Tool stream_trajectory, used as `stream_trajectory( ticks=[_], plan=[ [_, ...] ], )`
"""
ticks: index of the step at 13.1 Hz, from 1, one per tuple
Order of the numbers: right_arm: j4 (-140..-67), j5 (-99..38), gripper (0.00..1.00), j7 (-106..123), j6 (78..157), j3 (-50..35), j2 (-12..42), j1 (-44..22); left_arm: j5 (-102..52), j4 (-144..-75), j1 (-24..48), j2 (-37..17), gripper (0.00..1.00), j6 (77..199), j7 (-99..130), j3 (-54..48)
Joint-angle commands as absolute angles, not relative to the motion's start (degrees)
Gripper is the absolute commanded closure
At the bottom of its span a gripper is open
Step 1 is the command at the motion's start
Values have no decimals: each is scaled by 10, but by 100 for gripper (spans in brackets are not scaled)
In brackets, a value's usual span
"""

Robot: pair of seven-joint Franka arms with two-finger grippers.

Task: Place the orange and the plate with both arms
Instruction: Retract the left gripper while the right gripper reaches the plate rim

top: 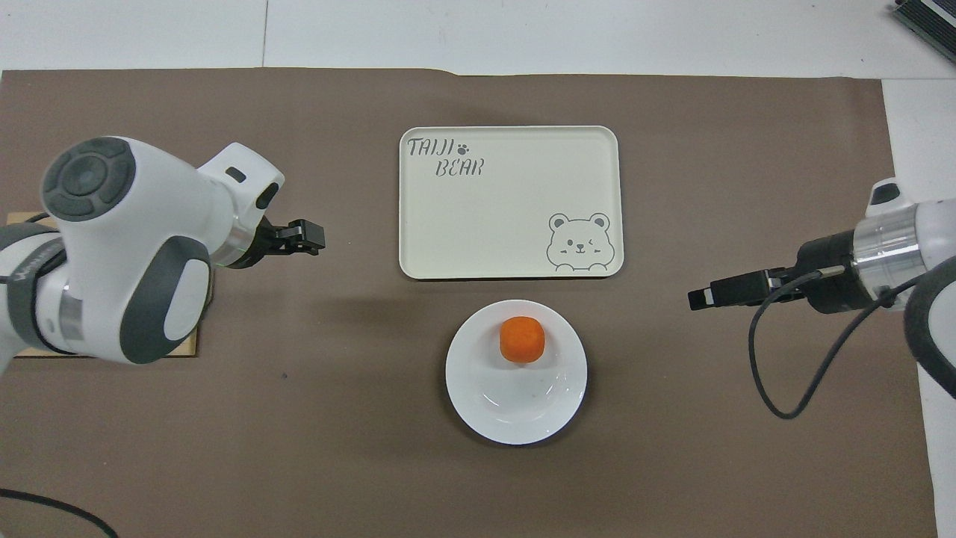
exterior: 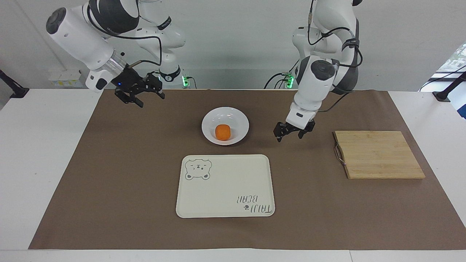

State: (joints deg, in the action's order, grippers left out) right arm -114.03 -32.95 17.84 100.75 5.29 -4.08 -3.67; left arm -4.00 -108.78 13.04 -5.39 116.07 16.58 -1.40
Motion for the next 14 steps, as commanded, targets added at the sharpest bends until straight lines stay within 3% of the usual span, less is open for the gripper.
stream_trajectory(
  ticks=[1,6,11,14],
  plan=[
    [-1235,-395,0,258,1092,53,-46,-46,-46,-1076,70,-26,0,1104,72,-19],
    [-1327,-516,0,362,1166,52,-19,-72,-30,-1033,10,4,0,1021,-13,-11],
    [-1383,-655,0,515,1171,52,41,-72,21,-930,7,-1,0,899,-46,-9],
    [-1400,-660,0,512,1170,52,42,-84,25,-923,8,4,0,867,-62,-10]
  ],
)
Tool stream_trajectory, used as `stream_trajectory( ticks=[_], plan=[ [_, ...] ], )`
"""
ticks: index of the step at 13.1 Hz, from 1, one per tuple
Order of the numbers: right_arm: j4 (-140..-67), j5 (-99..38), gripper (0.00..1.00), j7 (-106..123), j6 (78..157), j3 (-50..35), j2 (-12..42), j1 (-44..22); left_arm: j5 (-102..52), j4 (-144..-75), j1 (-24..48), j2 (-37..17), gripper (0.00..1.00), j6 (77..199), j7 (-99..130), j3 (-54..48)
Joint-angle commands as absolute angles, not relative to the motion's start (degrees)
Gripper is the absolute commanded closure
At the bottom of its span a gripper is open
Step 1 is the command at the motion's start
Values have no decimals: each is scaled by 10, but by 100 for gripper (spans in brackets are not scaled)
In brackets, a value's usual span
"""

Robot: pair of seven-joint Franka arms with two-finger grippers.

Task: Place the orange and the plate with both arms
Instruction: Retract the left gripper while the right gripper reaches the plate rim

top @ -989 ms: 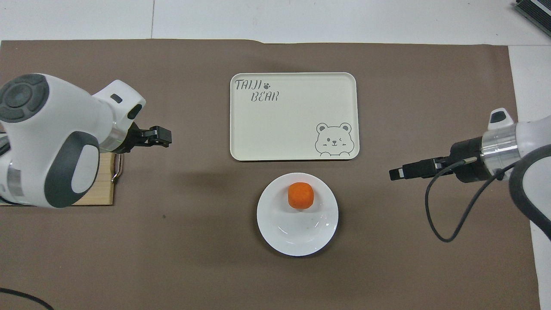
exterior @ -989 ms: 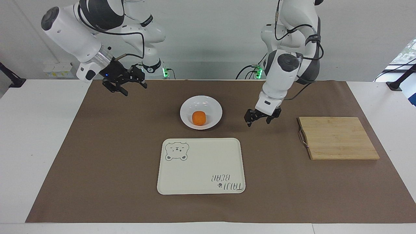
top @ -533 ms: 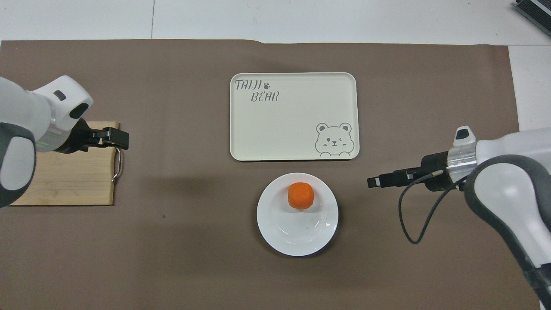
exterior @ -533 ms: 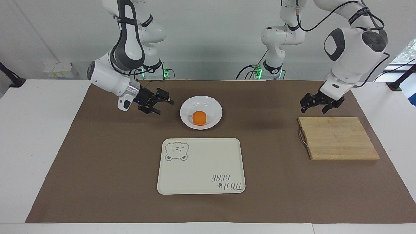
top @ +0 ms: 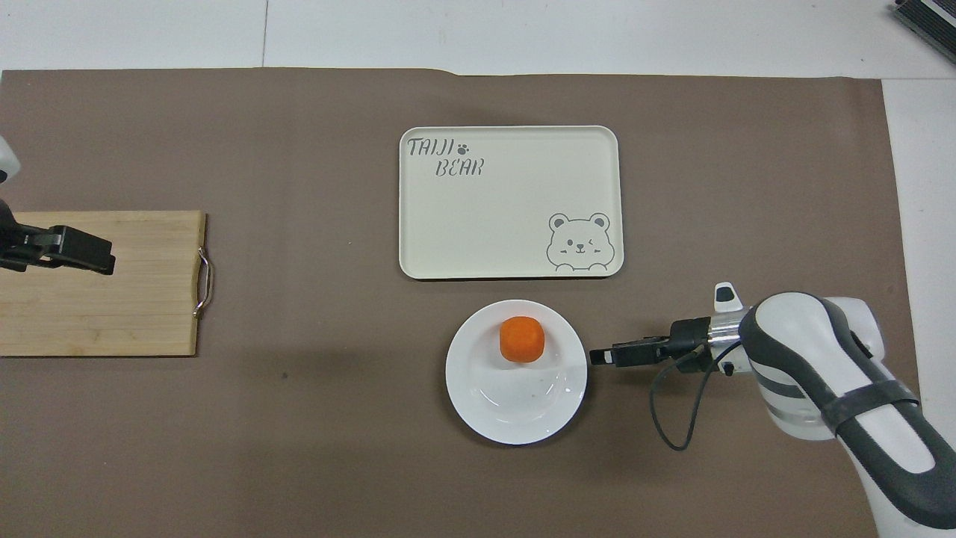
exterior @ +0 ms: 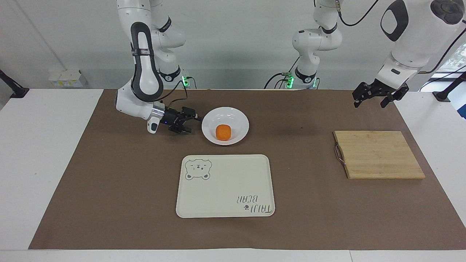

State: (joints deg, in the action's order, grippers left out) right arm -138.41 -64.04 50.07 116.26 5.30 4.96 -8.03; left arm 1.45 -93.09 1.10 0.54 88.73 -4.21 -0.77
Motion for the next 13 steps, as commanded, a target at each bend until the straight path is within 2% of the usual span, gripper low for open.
stream_trajectory(
  ticks=[1,8,11,12,13],
  plan=[
    [-1410,-676,0,512,1172,53,40,-95,25,-923,8,4,0,865,-59,-10],
    [-1433,-731,0,504,1199,52,34,-153,25,-923,9,3,0,877,-58,-10],
    [-1434,-733,0,507,1206,53,34,-156,25,-922,8,3,0,877,-58,-10],
    [-1434,-733,23,506,1208,53,35,-156,25,-922,9,3,0,877,-57,-10],
    [-1434,-733,55,504,1215,53,35,-157,25,-923,8,3,0,877,-58,-10]
  ],
)
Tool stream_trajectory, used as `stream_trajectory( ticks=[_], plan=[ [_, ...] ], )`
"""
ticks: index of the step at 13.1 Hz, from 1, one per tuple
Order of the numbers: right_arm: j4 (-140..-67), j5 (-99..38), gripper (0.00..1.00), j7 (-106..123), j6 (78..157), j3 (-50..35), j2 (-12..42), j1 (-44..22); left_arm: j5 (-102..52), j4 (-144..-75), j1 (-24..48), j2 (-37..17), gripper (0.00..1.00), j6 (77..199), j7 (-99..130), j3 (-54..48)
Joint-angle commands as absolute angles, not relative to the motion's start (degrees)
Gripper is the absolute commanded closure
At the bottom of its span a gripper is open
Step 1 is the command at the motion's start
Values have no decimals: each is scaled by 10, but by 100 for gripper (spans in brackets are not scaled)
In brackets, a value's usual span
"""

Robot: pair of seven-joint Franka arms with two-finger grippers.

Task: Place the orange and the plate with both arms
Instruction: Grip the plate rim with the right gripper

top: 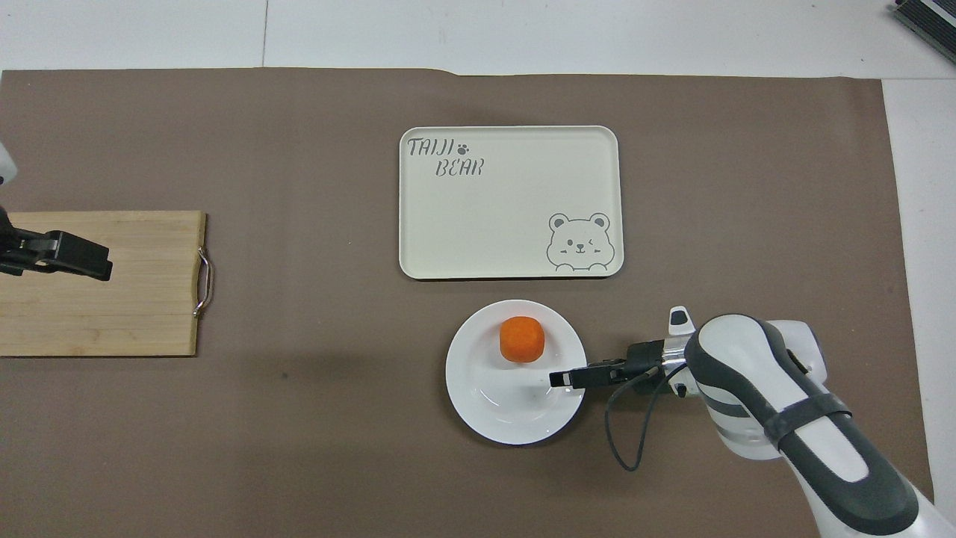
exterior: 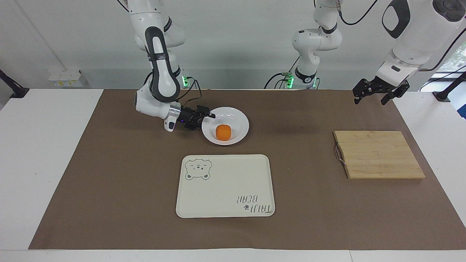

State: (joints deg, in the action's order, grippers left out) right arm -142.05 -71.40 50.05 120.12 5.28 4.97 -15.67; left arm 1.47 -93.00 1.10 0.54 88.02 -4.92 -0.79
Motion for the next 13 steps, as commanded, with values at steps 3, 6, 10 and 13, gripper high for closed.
stream_trajectory(
  ticks=[3,6,10,13],
  plan=[
    [-1434,-733,100,486,1222,53,37,-159,25,-923,8,3,0,877,-57,-10],
    [-1434,-733,100,492,1229,53,40,-160,25,-922,9,3,0,877,-58,-10],
    [-1415,-747,100,548,1224,52,47,-151,25,-923,9,3,0,877,-58,-10],
    [-1396,-780,100,506,1221,52,55,-157,25,-922,8,3,0,877,-58,-10]
  ],
)
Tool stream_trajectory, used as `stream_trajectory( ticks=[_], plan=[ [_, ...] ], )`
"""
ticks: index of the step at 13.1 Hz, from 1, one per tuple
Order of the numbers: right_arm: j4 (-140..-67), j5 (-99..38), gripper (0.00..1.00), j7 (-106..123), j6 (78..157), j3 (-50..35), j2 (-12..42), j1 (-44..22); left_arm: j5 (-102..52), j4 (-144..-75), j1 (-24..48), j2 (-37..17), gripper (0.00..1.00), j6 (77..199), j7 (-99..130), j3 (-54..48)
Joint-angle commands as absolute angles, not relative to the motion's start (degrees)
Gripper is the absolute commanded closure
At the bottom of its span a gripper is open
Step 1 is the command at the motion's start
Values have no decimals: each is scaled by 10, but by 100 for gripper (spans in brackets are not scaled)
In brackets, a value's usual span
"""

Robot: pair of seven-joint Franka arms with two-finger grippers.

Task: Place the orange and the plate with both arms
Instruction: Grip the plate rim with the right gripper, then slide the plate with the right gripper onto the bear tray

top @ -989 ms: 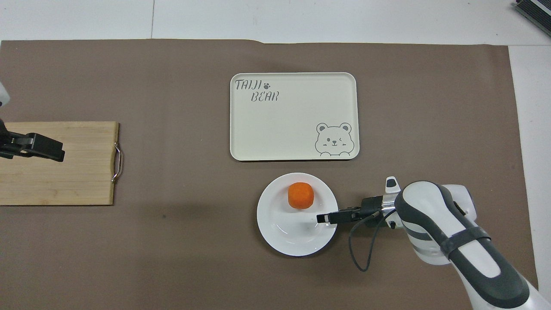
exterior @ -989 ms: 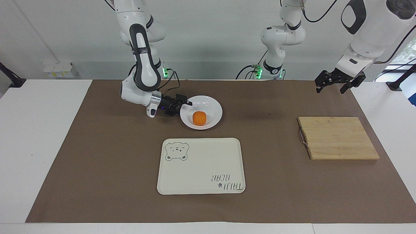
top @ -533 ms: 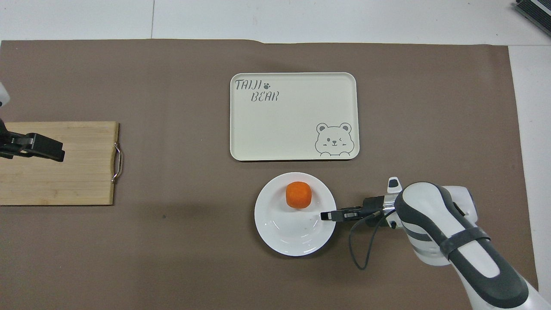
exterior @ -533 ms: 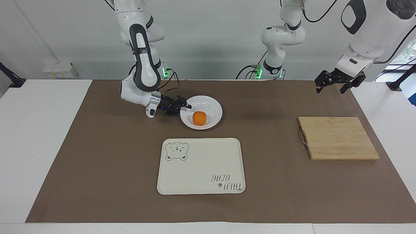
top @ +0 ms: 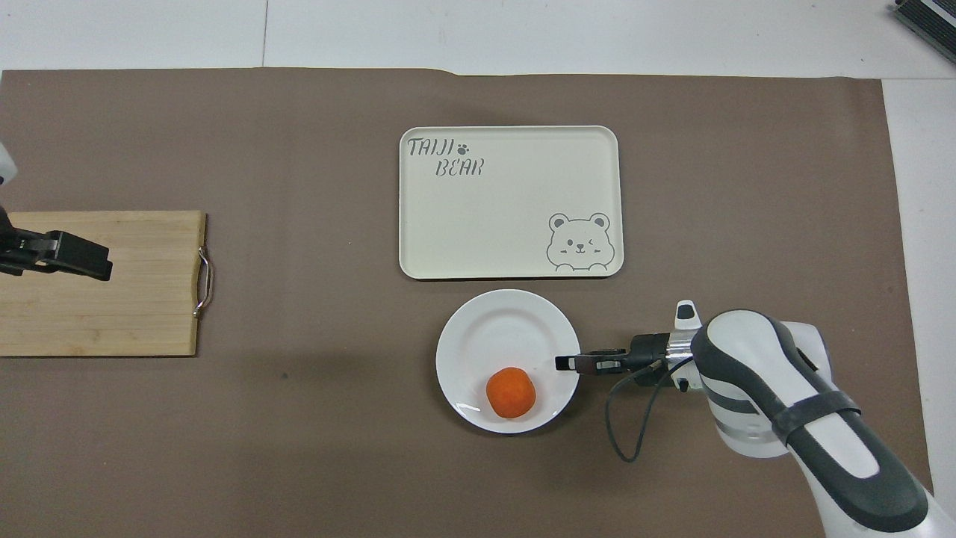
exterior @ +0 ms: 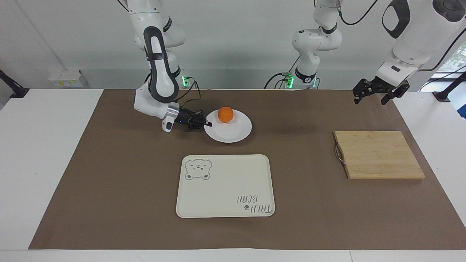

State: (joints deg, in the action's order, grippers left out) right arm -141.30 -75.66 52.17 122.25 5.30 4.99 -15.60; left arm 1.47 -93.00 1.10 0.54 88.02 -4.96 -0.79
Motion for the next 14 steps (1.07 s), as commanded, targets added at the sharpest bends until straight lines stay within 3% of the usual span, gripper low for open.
stream_trajectory(
  ticks=[1,6,14],
  plan=[
    [-1384,-780,100,495,1218,52,62,-157,25,-923,8,3,0,877,-58,-10],
    [-1315,-780,100,423,1199,53,98,-150,25,-923,8,3,0,877,-58,-10],
    [-1096,-702,100,250,1206,54,206,-147,25,-923,8,3,0,877,-58,-10]
  ],
)
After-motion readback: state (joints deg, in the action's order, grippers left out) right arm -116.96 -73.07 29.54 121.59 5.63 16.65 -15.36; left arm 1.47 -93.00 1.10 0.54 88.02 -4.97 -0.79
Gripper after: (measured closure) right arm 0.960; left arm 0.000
